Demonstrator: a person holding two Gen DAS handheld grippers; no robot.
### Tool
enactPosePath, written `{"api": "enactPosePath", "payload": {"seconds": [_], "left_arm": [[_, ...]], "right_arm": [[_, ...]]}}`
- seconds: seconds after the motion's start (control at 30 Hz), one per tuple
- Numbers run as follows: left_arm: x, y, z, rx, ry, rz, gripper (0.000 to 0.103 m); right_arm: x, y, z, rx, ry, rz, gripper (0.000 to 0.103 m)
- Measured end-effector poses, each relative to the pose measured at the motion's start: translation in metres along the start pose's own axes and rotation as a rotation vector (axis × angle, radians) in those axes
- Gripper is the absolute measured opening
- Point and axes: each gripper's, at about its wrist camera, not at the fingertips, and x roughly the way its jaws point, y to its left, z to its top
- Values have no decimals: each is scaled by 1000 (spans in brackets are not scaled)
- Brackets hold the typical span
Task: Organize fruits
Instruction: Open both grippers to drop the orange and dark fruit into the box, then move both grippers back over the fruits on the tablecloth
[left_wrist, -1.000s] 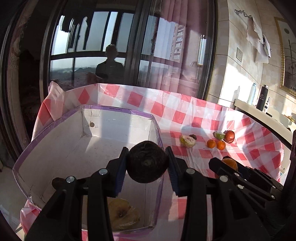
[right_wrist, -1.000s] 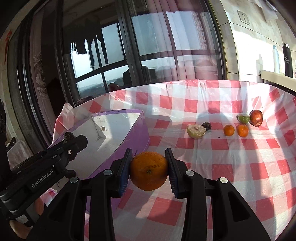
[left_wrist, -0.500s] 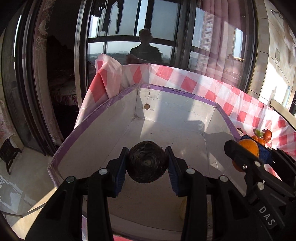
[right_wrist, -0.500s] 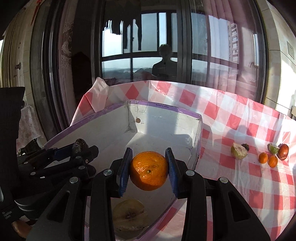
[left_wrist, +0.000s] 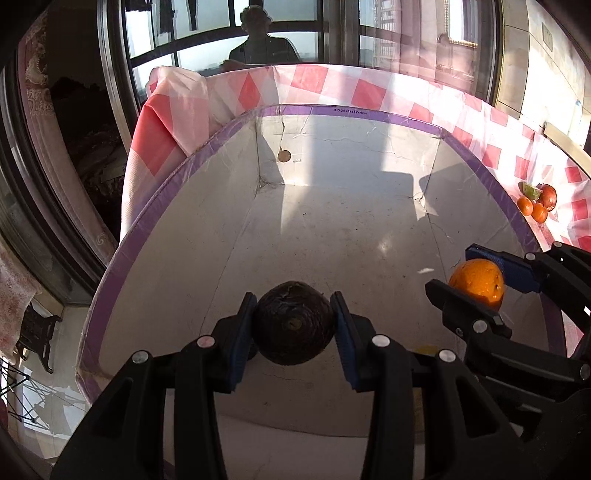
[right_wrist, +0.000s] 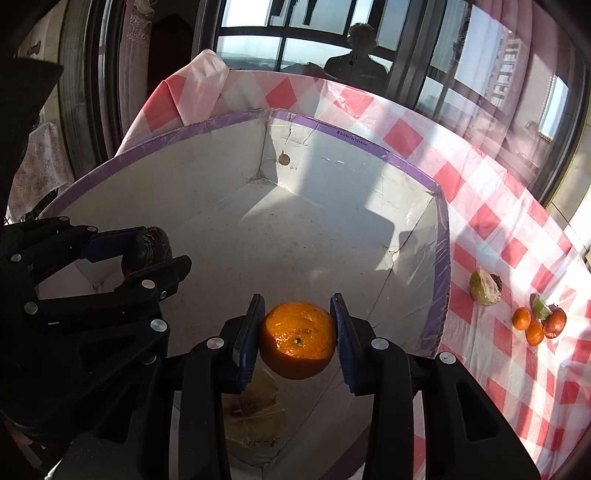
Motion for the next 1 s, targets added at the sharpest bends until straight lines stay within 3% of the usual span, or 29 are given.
{"api": "enactPosePath", "payload": {"seconds": [0.23, 0.33, 0.43, 0.77, 0.9, 0.93, 0.97, 1.0], "left_arm": [[5, -1, 0, 10, 50, -3, 42], [6, 1, 0, 0, 59, 31, 56], [6, 3, 1, 8, 57, 62, 64], [9, 4, 2, 10, 100, 85, 66], [11, 5, 7, -19, 122, 78, 72], [9, 5, 10, -40, 118, 80, 74], [3, 6, 13, -68, 96, 102, 76], [-5, 6, 16, -102, 54, 126, 88]], "right_arm": [[3, 2, 1, -32, 40, -5, 39], [3, 0, 1, -27, 39, -7, 41], [3, -2, 0, -21, 36, -9, 44], [4, -3, 1, -33, 50, -7, 47], [-6, -9, -2, -12, -13, 29, 47], [-14, -13, -4, 10, -64, 19, 52], [-24, -19, -6, 30, -121, 19, 67], [-34, -29, -9, 59, -180, 9, 83]]}}
